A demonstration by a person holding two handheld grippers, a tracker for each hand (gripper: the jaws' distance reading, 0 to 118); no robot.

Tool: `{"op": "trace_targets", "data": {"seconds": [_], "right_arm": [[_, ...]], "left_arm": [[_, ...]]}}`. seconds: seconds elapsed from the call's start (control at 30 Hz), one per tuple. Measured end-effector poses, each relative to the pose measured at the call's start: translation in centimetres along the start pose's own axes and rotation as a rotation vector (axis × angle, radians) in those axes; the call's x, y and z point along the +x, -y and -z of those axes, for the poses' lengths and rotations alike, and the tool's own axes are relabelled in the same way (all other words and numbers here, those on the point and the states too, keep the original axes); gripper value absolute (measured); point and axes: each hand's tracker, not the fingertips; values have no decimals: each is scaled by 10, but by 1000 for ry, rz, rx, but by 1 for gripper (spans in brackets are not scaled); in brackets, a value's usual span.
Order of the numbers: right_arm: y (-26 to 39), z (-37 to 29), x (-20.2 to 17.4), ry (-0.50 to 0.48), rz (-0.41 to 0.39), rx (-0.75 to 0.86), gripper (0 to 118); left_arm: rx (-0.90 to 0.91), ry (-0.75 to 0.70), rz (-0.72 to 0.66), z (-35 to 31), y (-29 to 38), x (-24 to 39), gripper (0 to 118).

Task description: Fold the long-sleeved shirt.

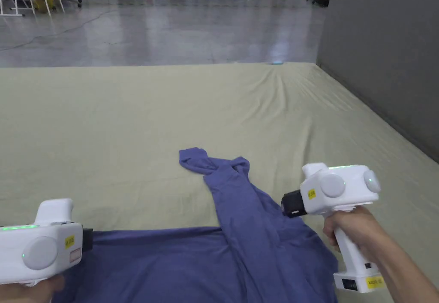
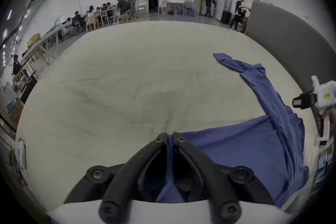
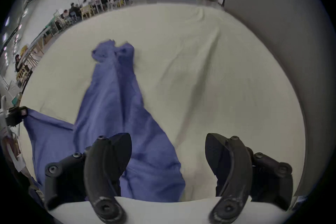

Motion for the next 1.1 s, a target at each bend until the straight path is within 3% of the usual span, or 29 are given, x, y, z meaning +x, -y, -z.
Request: {"op": "trace_targets", "data": {"seconds": [0.1,0.13,0.2,0.23,0.3,0.33,0.37,0.57,0.73,0.97,1.1], "right_arm": [[6,21,-3,-38,18,-108,84],[11,27,-7,-50,6,-148,75],[22,35,-19,-18,-52,-213,73],[23,28,-25,22,-113,-111,66],[21,20,-29,18,-80,-137,43],[22,15,-31,16,-75,-135,12],[23,11,-33,26,-84,-128,0],[29,-14,-30,27,-94,-88,0],[14,-63,-21,-22,-50,98,0],[-42,-179,-28,-41,-116,358,0],[-105,-238,-31,-69,-121,458,0]], "left_arm": [[6,5,14,-5,-2,1,0],[5,6,19,-2,-3,0,0],[2,0,28,-2,-4,1,0],[0,-1,29,-2,-4,1,0],[0,-1,26,-2,-4,1,0],[1,0,27,-2,-3,1,0],[1,-1,28,-3,-3,1,0],[13,0,17,-16,-2,0,0],[119,16,29,-49,-19,-3,0],[327,40,-1,-124,-89,-14,0],[411,34,-14,-166,-153,-16,0]]}}
